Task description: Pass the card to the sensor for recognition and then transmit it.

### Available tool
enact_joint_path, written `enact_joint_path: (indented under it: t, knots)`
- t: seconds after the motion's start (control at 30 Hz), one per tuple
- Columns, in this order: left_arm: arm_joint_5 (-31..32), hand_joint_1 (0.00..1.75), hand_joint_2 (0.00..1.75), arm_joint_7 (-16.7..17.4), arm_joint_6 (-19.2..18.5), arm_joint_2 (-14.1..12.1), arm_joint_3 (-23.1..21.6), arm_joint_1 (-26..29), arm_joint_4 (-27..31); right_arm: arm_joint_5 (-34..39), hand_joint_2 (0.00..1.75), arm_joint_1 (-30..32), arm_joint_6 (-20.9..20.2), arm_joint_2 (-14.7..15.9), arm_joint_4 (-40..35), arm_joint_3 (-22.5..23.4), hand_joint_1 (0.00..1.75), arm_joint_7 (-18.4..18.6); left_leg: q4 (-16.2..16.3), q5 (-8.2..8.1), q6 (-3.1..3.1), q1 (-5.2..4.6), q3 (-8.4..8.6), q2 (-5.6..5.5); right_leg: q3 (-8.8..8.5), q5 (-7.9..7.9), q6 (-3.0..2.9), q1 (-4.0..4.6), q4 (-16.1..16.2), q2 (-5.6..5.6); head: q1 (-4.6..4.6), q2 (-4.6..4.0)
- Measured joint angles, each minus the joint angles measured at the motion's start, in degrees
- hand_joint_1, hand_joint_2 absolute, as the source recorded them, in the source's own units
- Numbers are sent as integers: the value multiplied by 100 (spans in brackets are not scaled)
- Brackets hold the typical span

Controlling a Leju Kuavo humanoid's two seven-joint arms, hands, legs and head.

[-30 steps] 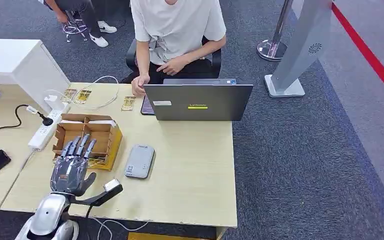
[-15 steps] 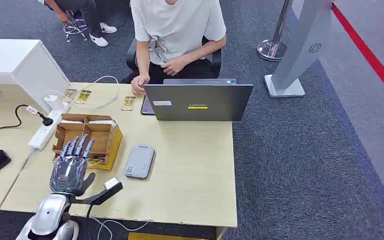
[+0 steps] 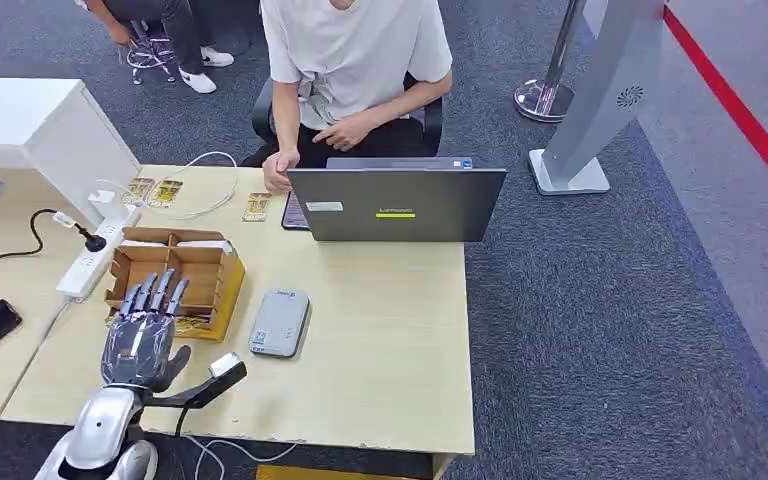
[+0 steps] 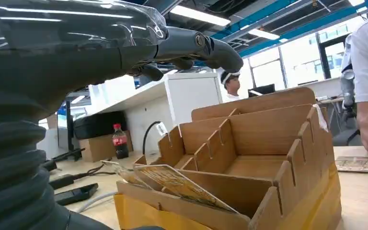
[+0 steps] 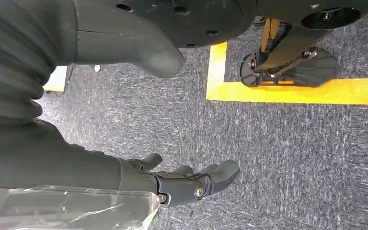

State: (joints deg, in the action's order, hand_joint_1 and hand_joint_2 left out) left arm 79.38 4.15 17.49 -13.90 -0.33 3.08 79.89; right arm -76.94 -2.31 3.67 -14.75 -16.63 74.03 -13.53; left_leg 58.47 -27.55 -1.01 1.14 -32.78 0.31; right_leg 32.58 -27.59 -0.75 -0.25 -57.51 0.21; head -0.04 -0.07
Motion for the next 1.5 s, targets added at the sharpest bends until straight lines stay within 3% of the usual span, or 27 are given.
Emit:
enact_joint_path:
  t: [0.4,0.43,0.8,1.2,1.4,1.5]
  knots:
    - [0,3,175,0,-9,4,0,-2,0,-4,175,0,7,0,-4,11,0,53,0,0,0,0,0,0,0,0,0,0,0,0,0,0]
    - [-2,175,175,2,-15,4,0,-2,0,-7,175,0,13,0,-4,13,0,63,0,0,0,0,0,0,0,0,0,0,0,0,0,0]
    - [-240,175,175,111,-489,55,28,0,13,-9,175,-12,20,2,-4,33,0,122,0,0,0,0,-1,-1,-1,0,0,0,0,-1,0,0]
    - [-313,175,175,133,-708,105,68,-38,85,-4,175,-30,26,7,-2,39,0,186,0,0,0,0,1,0,-1,0,0,0,0,0,0,0]
    - [-260,175,175,262,-710,146,83,-37,122,11,175,-33,44,15,-2,44,0,179,0,0,0,0,1,0,-1,0,0,0,0,-1,2,0]
    - [-155,175,175,328,-468,186,127,-36,129,11,175,-32,44,15,-4,44,0,153,0,0,0,0,0,0,-1,0,0,0,0,-1,2,0]
